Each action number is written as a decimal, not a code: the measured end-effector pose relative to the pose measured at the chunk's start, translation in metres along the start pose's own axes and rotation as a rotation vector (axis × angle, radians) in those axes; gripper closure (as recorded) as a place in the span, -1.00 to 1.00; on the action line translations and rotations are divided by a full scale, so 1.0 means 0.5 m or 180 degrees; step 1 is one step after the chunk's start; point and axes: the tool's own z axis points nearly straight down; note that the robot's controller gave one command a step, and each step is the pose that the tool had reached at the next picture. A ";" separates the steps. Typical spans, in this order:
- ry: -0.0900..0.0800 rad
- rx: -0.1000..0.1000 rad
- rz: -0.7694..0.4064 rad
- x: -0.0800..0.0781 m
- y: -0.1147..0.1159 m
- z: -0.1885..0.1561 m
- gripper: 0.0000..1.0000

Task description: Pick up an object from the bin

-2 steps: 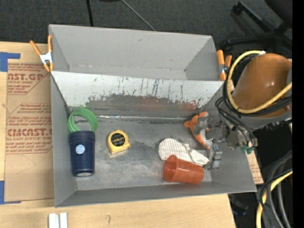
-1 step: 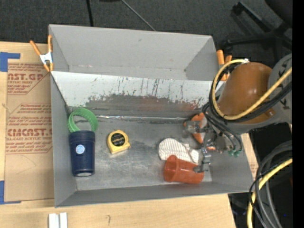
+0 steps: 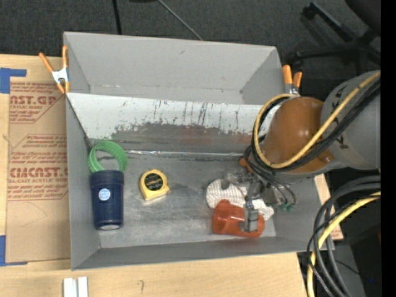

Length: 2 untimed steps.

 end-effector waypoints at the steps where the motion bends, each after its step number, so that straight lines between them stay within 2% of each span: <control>1: 0.0011 -0.0003 0.0252 -0.016 0.016 0.096 1.00; 2: 0.0011 -0.0003 0.0252 -0.016 0.016 0.096 1.00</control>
Offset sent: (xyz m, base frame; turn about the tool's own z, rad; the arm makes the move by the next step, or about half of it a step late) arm 0.0000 0.0000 0.0000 0.0000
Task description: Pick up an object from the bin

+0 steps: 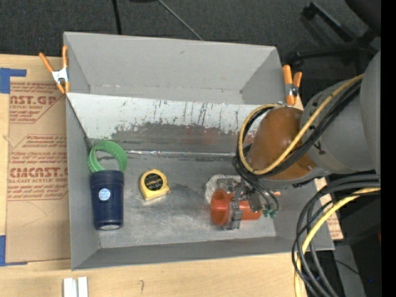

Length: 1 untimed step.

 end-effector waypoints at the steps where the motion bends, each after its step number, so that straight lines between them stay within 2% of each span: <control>1: 0.0000 0.0000 0.0000 0.000 0.000 -0.001 1.00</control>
Offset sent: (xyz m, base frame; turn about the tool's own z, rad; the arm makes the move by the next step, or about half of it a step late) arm 0.0205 0.0179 0.0349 0.0365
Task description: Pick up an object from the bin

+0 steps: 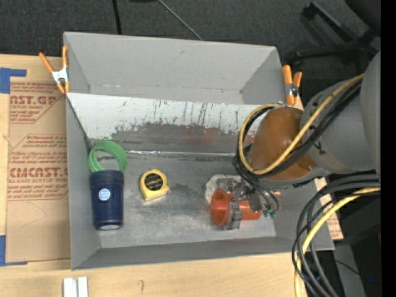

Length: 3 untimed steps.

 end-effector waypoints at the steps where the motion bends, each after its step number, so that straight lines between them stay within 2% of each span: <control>1: -0.0011 -0.0001 0.0113 -0.047 0.036 -0.071 1.00; 2: -0.0018 -0.0005 0.0102 -0.048 0.038 -0.073 1.00; 3: -0.0028 0.0005 -0.0137 -0.051 0.053 -0.102 1.00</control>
Offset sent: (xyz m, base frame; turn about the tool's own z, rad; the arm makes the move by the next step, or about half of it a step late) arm 0.0169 0.0137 0.1808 -0.0212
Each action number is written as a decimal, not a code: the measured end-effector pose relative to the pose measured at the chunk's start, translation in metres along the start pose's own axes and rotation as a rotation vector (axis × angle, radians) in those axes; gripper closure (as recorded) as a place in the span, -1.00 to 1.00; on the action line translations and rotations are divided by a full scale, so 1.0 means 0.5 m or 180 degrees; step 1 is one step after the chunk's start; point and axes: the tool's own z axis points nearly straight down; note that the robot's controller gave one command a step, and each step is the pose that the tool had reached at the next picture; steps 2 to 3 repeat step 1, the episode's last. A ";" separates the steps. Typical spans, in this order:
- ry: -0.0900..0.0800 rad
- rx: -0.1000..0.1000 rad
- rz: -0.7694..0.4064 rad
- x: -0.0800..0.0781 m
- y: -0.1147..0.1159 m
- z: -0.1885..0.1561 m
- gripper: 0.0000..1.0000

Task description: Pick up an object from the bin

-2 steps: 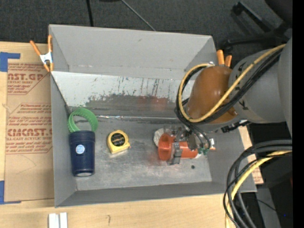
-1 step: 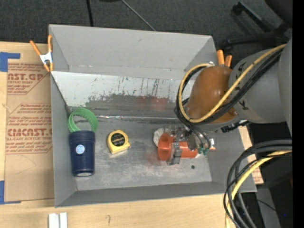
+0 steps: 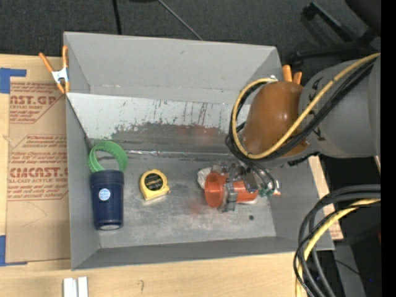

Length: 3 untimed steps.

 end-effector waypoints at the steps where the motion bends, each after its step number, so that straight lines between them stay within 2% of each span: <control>1: 0.0014 -0.0003 0.0060 0.020 -0.036 -0.276 1.00; 3: 0.0014 -0.0003 0.0060 0.020 -0.036 -0.276 1.00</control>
Offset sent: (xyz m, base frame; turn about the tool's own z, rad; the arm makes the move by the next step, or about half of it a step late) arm 0.0000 0.0000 0.0000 0.0000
